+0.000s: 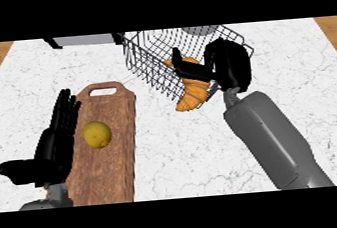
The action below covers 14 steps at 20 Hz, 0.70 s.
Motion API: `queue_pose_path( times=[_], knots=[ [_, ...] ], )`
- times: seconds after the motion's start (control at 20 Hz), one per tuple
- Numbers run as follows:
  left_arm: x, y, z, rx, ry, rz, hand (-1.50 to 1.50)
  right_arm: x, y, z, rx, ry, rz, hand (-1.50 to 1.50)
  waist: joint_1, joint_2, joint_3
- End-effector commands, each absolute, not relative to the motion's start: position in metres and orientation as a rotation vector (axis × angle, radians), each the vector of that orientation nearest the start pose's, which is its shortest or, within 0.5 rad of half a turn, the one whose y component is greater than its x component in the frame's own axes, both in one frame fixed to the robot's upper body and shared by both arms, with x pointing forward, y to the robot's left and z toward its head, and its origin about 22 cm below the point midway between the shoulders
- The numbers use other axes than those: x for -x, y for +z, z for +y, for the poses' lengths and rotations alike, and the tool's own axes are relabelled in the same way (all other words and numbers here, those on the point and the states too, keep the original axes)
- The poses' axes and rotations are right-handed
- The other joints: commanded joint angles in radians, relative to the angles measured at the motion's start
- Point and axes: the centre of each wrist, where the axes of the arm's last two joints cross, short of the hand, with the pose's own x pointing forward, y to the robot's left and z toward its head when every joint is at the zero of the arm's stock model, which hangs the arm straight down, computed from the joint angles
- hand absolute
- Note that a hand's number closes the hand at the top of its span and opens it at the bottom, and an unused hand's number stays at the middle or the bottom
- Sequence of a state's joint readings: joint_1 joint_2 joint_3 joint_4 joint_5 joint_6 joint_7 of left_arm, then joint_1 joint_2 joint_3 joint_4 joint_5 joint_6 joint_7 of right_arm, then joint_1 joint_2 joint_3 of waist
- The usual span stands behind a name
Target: Pick the croissant from the placemat and place it in the basket
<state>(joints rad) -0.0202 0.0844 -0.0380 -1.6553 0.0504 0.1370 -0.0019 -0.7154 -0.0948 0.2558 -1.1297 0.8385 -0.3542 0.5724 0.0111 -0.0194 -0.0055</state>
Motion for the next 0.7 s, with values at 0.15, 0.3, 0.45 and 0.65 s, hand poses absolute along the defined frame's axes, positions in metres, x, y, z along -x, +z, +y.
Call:
queue_pose_path(
  times=[0.15,0.3,0.45,0.65],
  knots=[
    [-0.234,0.03,0.247,-0.087,0.034,-1.664,0.0,-0.377,0.063,-0.127,0.971,0.624,-1.355,-1.5,0.001,0.02,0.005],
    [-0.251,0.037,0.253,-0.078,0.042,-1.674,0.0,-0.39,0.059,-0.149,0.95,0.608,-1.394,-1.5,0.004,0.025,0.006],
    [-0.231,0.025,0.239,-0.081,0.057,-1.665,0.0,-0.381,0.049,-0.15,0.94,0.54,-1.459,-1.5,0.001,0.022,0.006],
    [-0.243,0.034,0.233,-0.083,0.042,-1.67,0.0,-0.381,0.046,-0.146,0.934,0.473,-1.553,-1.5,-0.001,0.022,0.006]
  ],
)
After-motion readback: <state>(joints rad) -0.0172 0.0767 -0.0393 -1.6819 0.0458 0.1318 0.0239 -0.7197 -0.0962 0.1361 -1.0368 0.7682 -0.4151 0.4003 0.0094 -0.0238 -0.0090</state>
